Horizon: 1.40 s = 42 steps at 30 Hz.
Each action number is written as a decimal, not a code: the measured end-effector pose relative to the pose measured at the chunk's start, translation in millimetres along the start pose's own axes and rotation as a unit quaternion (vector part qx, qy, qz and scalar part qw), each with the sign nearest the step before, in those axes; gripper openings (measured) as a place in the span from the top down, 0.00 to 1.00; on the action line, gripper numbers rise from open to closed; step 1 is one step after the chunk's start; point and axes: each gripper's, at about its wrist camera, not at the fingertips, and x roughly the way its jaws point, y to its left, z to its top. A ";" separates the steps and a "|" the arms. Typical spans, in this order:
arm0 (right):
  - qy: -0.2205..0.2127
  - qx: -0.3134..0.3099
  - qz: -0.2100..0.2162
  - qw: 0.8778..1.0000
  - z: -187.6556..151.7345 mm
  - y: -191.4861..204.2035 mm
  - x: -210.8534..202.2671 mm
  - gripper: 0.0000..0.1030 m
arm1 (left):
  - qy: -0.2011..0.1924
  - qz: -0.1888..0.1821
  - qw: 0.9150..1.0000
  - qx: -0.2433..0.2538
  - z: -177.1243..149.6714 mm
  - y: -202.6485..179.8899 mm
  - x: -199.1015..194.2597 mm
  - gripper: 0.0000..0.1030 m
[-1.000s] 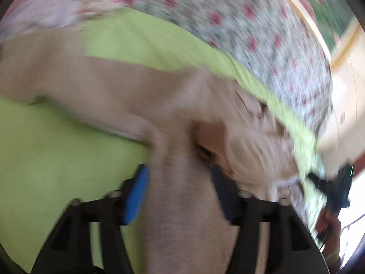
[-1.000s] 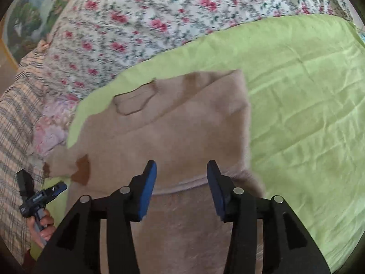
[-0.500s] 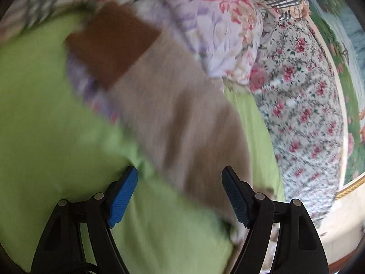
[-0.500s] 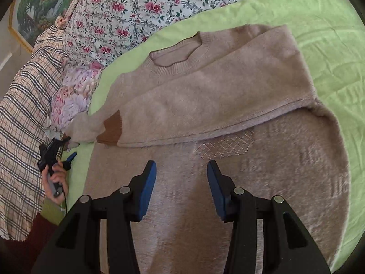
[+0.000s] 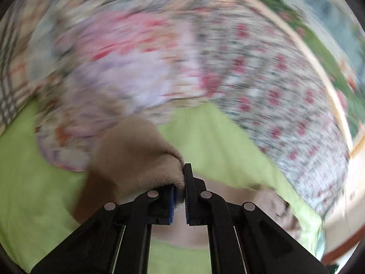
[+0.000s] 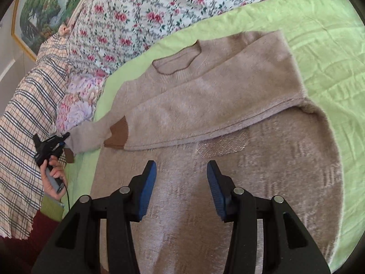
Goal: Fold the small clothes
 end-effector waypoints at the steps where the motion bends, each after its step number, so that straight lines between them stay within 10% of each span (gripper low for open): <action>1: -0.003 0.003 0.002 1.000 -0.1 -2.3 -3.6 0.54 | 0.002 -0.011 1.000 0.017 -3.5 -17.9 -1.9 0.96; 14: -0.035 0.050 -0.008 0.998 0.1 -49.5 -38.1 0.54 | 0.131 -0.171 0.950 0.227 -152.7 -277.9 62.9 0.96; 22: -0.044 0.074 -0.020 0.996 5.9 -77.2 -45.7 0.54 | 0.221 -0.146 0.920 0.288 -239.7 -307.6 128.2 0.95; 26: -0.039 0.065 -0.018 0.997 11.4 -71.8 -38.9 0.54 | 0.268 -0.135 0.908 0.293 -258.1 -297.5 143.4 0.76; 30: -0.029 0.027 -0.014 0.999 18.1 -48.9 -19.9 0.54 | 0.258 -0.142 0.910 0.293 -255.2 -277.5 108.2 0.49; 36: 0.009 -0.100 -0.022 0.995 37.9 15.1 35.0 0.41 | 0.225 -0.078 0.930 0.279 -217.6 -206.8 57.0 0.46; 42: 0.015 -0.313 -0.130 0.941 40.7 83.2 104.3 0.34 | 0.205 0.035 0.952 0.226 -160.2 -126.9 64.4 0.52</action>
